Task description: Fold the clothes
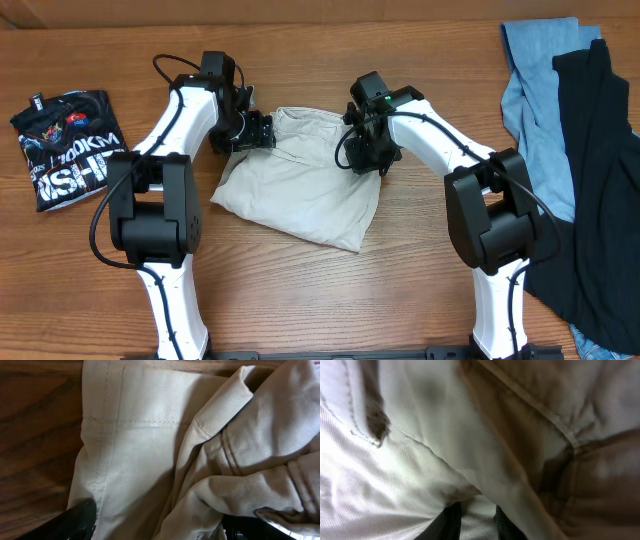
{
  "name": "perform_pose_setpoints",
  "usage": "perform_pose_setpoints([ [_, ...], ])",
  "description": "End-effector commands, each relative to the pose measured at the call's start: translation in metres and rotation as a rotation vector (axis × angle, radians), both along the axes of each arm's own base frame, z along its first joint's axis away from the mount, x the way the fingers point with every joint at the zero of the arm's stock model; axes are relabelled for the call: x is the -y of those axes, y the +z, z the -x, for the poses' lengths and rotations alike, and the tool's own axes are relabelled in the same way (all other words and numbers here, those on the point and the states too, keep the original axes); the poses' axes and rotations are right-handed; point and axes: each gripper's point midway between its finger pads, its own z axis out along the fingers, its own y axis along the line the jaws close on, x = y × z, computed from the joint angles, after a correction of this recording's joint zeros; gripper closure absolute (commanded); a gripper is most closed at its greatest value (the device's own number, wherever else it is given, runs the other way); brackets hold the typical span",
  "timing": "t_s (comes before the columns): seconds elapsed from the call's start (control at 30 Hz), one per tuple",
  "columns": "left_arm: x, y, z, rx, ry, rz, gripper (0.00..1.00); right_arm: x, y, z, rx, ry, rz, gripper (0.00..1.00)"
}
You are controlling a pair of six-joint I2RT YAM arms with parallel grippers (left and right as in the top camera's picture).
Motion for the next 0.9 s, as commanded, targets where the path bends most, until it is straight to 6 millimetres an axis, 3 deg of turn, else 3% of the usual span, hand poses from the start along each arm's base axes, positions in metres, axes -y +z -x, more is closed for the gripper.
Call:
perform_pose_setpoints([
  [0.0,-0.010,-0.027,0.010,-0.072,0.008,-0.063,0.17,0.040,-0.016,-0.004,-0.004,-0.040,0.140,0.73],
  [0.17,-0.007,-0.038,0.016,-0.105,0.001,-0.063,0.21,0.040,-0.016,-0.002,-0.011,-0.040,0.142,0.73],
  [0.37,0.009,-0.033,0.014,-0.094,-0.020,0.033,0.25,0.040,-0.016,-0.002,-0.012,-0.040,0.143,0.73],
  [0.5,0.036,-0.023,0.013,-0.064,-0.099,0.180,0.50,0.040,-0.016,-0.001,-0.013,-0.040,0.143,0.73],
  [0.6,0.039,-0.023,0.012,-0.055,-0.112,0.187,0.68,0.040,-0.016,-0.002,-0.012,-0.040,0.143,0.73],
  [0.67,0.038,-0.023,0.013,-0.057,-0.116,0.186,0.73,0.040,-0.016,-0.001,-0.013,-0.040,0.143,0.73],
  [0.77,0.036,-0.023,0.012,-0.056,-0.110,0.184,0.72,0.040,-0.016,-0.001,-0.013,-0.040,0.143,0.73],
  [0.87,0.024,-0.024,0.011,-0.061,-0.091,0.124,0.60,0.041,-0.016,-0.001,-0.016,-0.039,0.145,0.73],
])
